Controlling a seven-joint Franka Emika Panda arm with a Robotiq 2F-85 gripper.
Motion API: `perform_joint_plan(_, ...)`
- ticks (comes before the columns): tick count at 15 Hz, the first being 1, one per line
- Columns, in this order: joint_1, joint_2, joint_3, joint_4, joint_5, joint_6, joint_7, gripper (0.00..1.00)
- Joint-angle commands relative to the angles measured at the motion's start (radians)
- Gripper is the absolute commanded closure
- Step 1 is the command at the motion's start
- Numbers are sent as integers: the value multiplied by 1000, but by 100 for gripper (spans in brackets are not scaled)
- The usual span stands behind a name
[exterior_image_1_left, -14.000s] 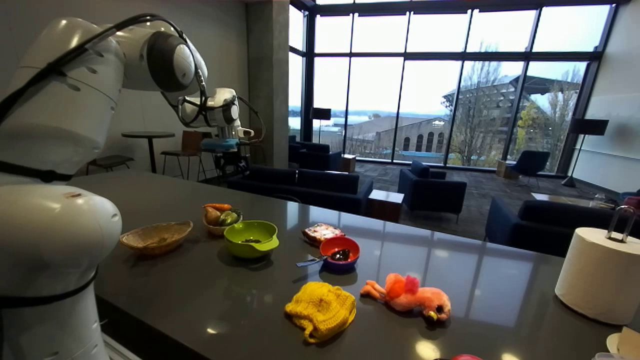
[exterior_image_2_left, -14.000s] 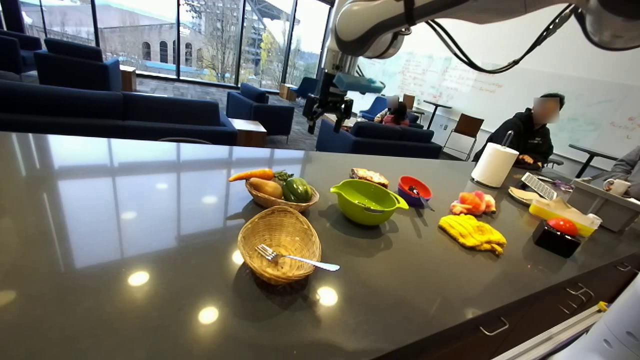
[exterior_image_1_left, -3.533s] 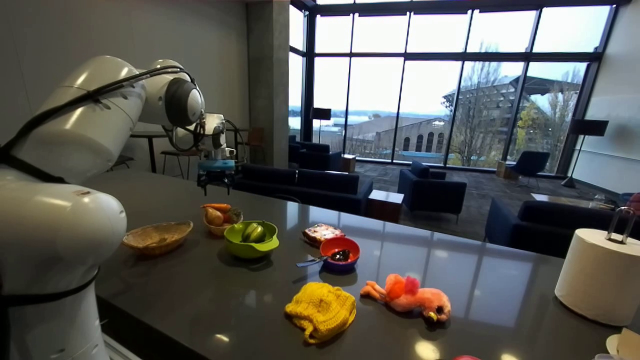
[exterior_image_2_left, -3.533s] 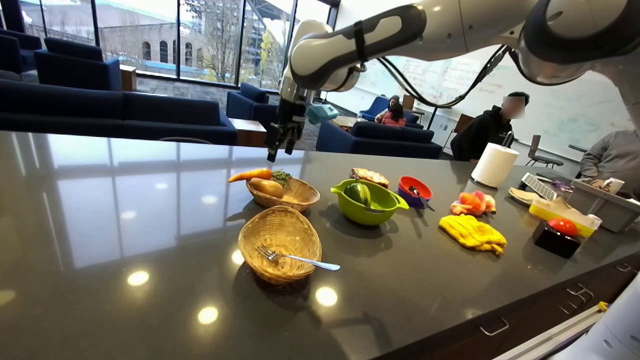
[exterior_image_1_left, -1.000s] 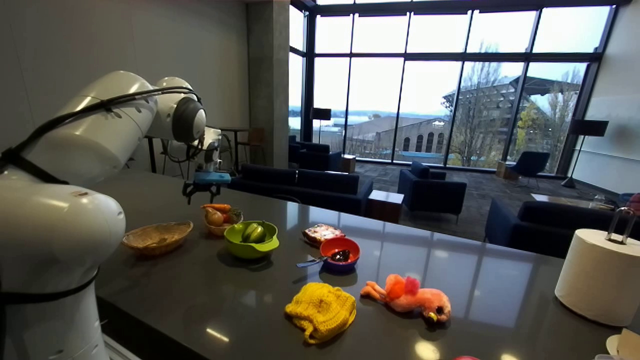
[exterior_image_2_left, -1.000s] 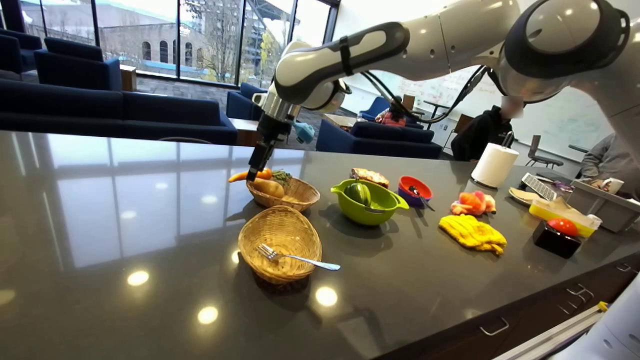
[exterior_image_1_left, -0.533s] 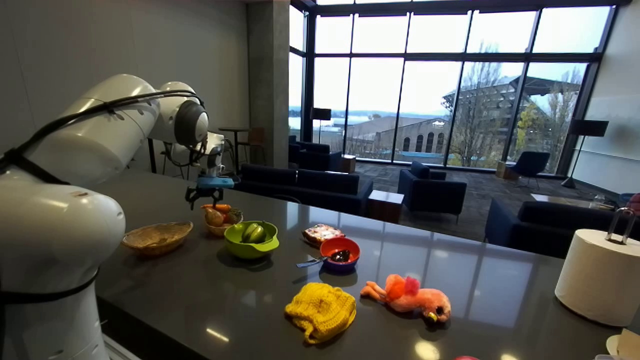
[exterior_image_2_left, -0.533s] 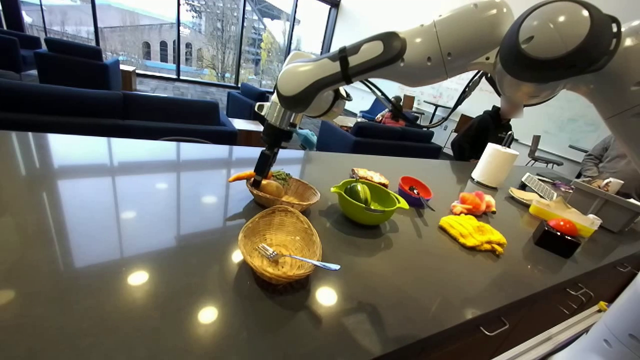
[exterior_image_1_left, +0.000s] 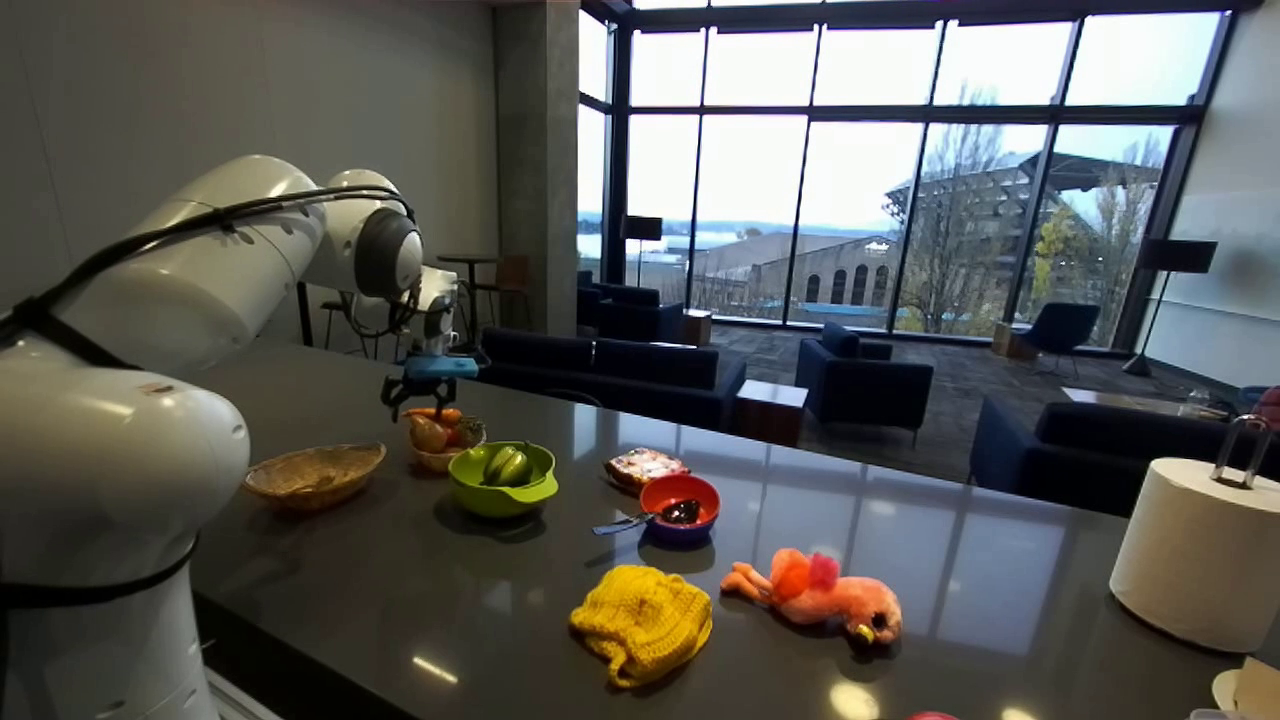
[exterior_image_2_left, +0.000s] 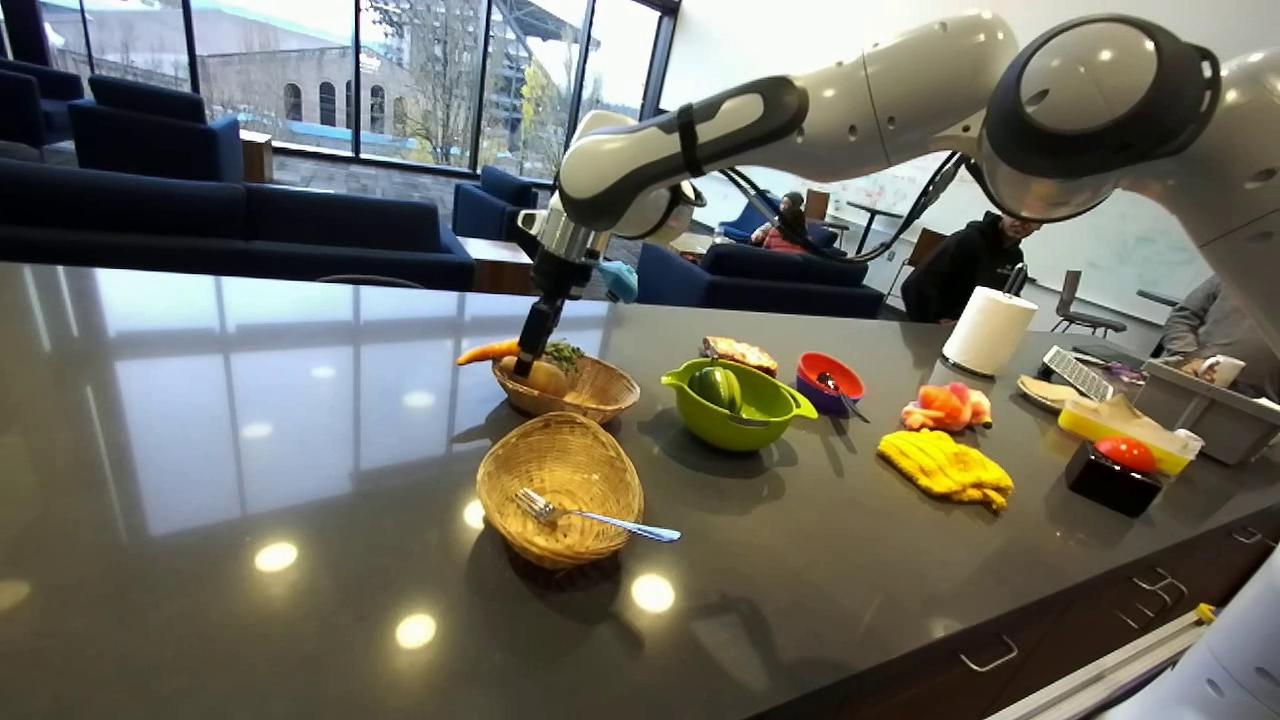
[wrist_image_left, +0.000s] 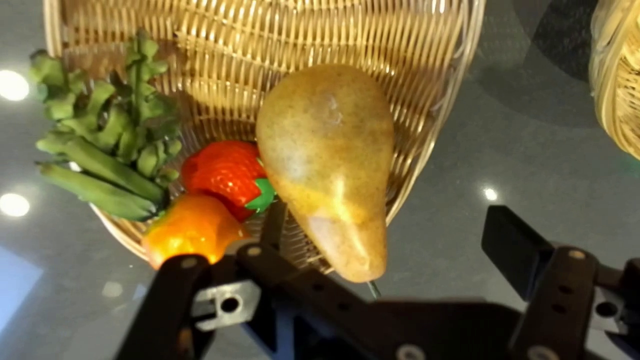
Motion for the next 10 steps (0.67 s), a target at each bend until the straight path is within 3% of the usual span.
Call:
perform_joint_plan(1, 2, 47, 2, 78, -9, -43, -28, 0)
perform_joint_plan(6, 6, 93, -2, 147, -6, -80, -42, 0)
perform_joint_plan(7, 6, 100, -3, 158, -5, -88, -40, 21)
perform_joint_plan(10, 4, 112, -4, 176, -6, -97, -41, 39)
